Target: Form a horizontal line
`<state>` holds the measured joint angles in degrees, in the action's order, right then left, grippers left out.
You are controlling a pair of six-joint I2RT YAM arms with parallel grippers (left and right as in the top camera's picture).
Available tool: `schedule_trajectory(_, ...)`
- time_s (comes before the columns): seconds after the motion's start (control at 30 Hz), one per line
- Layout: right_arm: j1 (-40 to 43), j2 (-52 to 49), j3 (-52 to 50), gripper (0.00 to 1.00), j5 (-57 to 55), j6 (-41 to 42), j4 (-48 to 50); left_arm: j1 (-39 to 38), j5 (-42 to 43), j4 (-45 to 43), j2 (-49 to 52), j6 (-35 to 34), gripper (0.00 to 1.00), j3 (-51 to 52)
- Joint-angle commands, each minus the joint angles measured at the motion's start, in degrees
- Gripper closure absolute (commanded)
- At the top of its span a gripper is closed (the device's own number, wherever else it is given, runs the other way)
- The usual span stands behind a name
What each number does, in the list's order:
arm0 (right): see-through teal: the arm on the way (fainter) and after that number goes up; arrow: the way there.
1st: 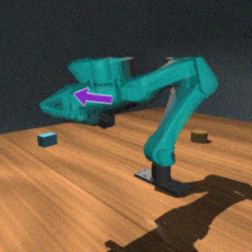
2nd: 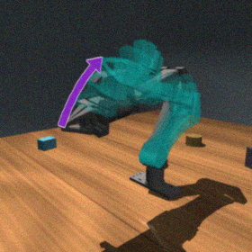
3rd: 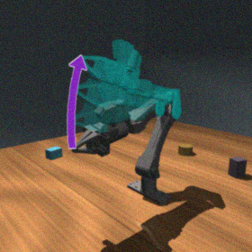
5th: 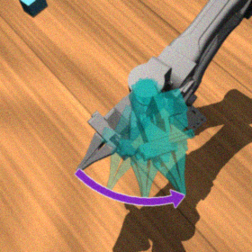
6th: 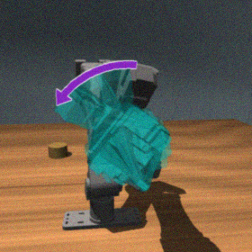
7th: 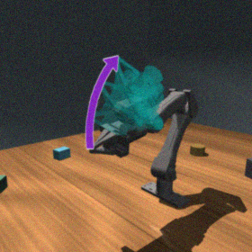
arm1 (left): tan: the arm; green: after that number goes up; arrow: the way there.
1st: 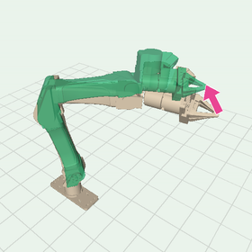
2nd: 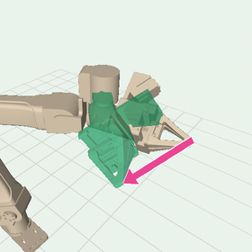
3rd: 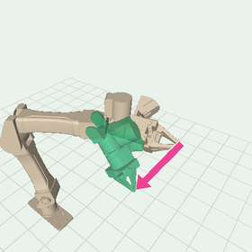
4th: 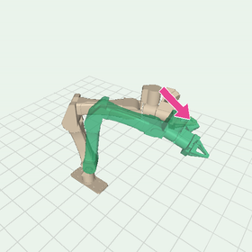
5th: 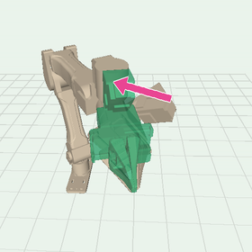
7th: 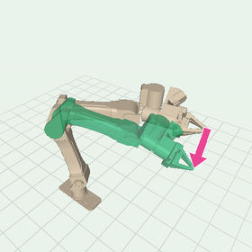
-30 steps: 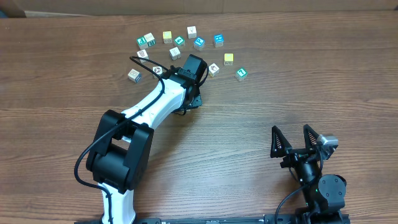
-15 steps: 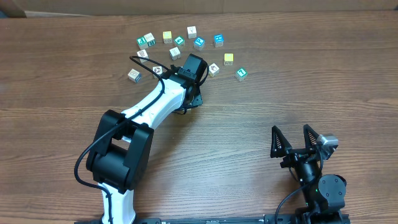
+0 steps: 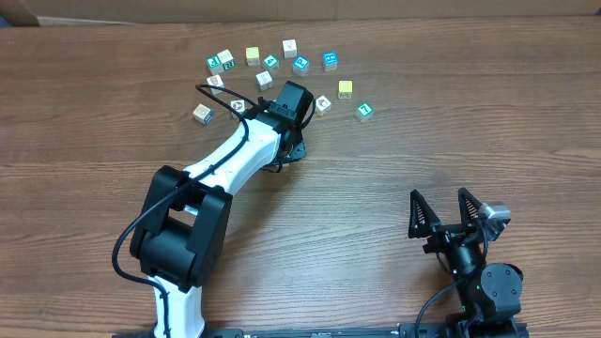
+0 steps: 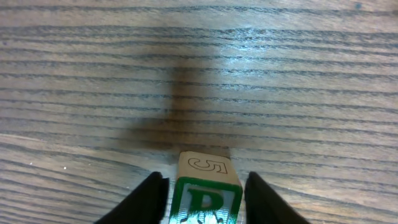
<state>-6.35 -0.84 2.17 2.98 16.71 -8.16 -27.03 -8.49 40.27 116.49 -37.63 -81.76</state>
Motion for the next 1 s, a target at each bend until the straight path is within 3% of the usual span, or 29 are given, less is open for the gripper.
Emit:
schedule_trajectory(0.0,0.4,0.7,-0.2,0.0,0.2,0.2,0.4,-0.3,-1.1,-0.2,0.9,-0.5,0.51,-0.8)
schedule_trajectory(0.07,0.4,0.7,-0.2,0.0,0.2,0.2,0.4,-0.3,-1.1,-0.2,0.9,-0.5,0.44,-0.8)
schedule_trajectory(0.23,0.4,0.7,-0.2,0.0,0.2,0.2,0.4,0.5,-1.0,-0.4,0.9,3.0,0.4,-3.0)
schedule_trajectory(0.57,0.4,0.7,-0.2,0.0,0.2,0.2,0.4,10.1,0.3,9.1,0.9,11.7,0.37,-26.2)
schedule_trajectory(0.97,0.4,0.7,-0.2,0.0,0.1,0.2,0.4,14.6,2.2,4.9,6.4,19.6,0.33,-26.7)
